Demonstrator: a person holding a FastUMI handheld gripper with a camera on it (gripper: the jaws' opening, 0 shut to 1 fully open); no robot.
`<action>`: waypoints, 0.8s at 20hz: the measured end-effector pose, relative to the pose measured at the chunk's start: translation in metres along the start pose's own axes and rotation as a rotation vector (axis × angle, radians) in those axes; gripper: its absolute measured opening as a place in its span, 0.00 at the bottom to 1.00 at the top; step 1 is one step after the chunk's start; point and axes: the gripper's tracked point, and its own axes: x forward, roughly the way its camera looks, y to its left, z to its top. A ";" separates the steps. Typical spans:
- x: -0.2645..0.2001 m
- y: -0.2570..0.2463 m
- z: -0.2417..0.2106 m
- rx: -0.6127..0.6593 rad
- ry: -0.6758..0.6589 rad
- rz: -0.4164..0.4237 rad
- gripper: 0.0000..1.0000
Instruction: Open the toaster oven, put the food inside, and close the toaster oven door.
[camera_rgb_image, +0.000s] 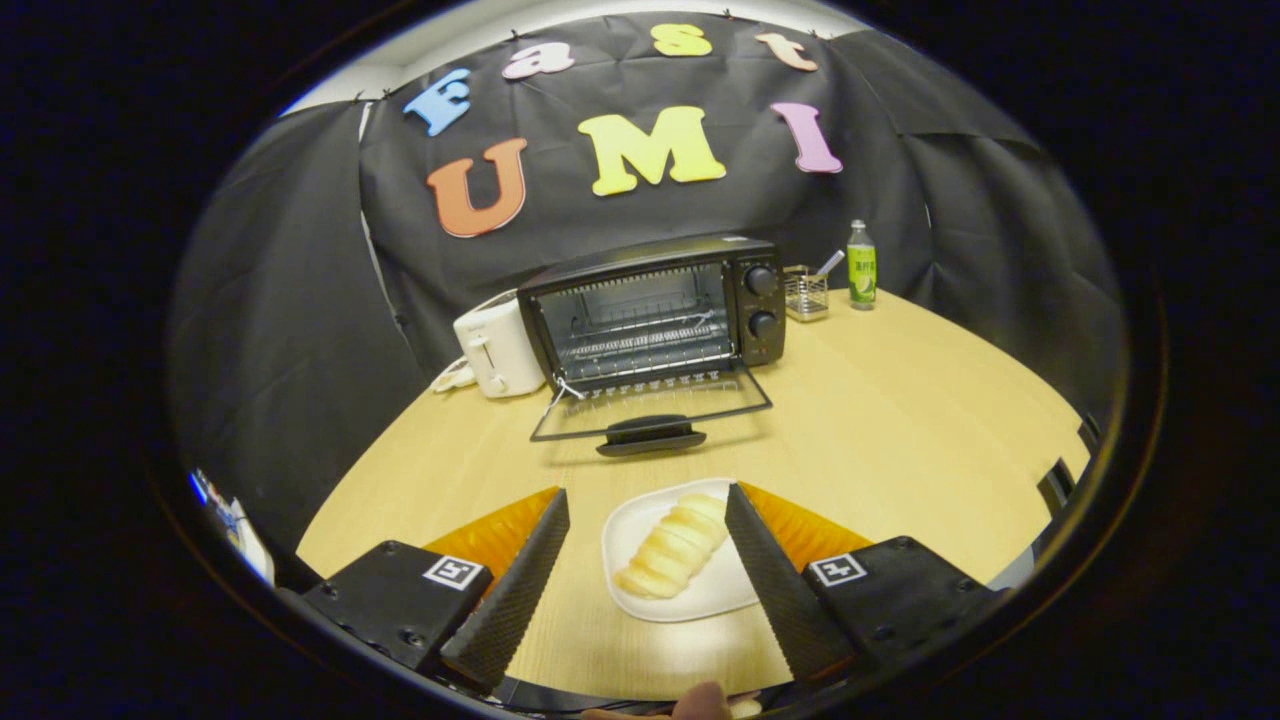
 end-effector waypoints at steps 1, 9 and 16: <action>0.006 -0.003 -0.006 0.018 0.008 -0.017 1.00; 0.048 -0.021 -0.039 0.051 0.049 -0.150 1.00; 0.062 -0.028 -0.056 0.096 0.124 -0.184 0.91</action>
